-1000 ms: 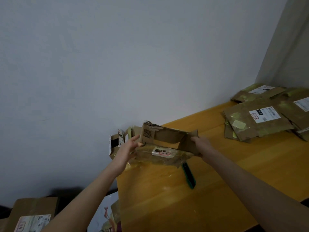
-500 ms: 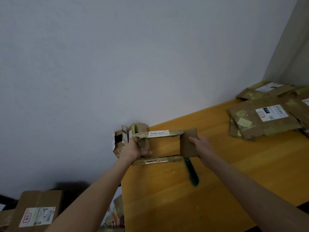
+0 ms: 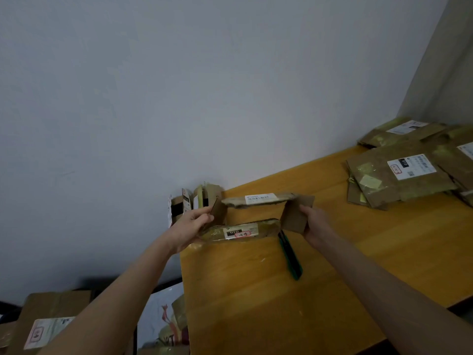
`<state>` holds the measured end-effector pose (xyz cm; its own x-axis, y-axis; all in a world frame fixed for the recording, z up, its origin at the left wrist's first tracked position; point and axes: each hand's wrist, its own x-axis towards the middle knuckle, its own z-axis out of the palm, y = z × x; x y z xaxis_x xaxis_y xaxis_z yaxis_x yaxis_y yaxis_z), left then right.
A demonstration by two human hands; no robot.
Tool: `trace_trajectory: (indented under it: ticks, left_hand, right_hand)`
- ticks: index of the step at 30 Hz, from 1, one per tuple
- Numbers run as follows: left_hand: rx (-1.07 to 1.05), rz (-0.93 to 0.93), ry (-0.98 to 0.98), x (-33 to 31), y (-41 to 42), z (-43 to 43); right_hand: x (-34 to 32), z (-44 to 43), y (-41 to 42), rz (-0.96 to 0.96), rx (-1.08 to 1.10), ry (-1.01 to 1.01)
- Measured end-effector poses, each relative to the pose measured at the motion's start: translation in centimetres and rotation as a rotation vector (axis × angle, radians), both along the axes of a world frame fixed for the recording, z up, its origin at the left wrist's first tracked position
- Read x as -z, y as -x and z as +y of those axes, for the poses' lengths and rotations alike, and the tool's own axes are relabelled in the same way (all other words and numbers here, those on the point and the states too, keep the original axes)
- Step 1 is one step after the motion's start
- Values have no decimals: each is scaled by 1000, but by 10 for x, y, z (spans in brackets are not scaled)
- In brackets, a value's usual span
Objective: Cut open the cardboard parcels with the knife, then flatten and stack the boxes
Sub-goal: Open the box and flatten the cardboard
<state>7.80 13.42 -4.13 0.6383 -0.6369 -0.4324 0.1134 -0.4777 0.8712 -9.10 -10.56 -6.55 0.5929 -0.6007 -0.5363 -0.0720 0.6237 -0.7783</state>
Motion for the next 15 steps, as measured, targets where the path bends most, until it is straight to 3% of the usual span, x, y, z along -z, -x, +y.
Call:
trace_trajectory:
  ticks: [3,5,7,10,15]
  left_hand:
    - [-42,228,134,-2,3,6]
    - [-49,246,173,0,6,9]
    - [-30,123,151,3,6,13]
    - [101,-103,87,4,5,18]
    - [309,-155,13,14,12,16]
  right_hand:
    - [6,-5,2,-49,34,-103]
    - [6,-7,6,-101,1,-161]
    - [7,-15,11,-101,-30,-211]
    - [8,-24,16,63,-152,-141]
    - [16,-19,11,344,-299,97]
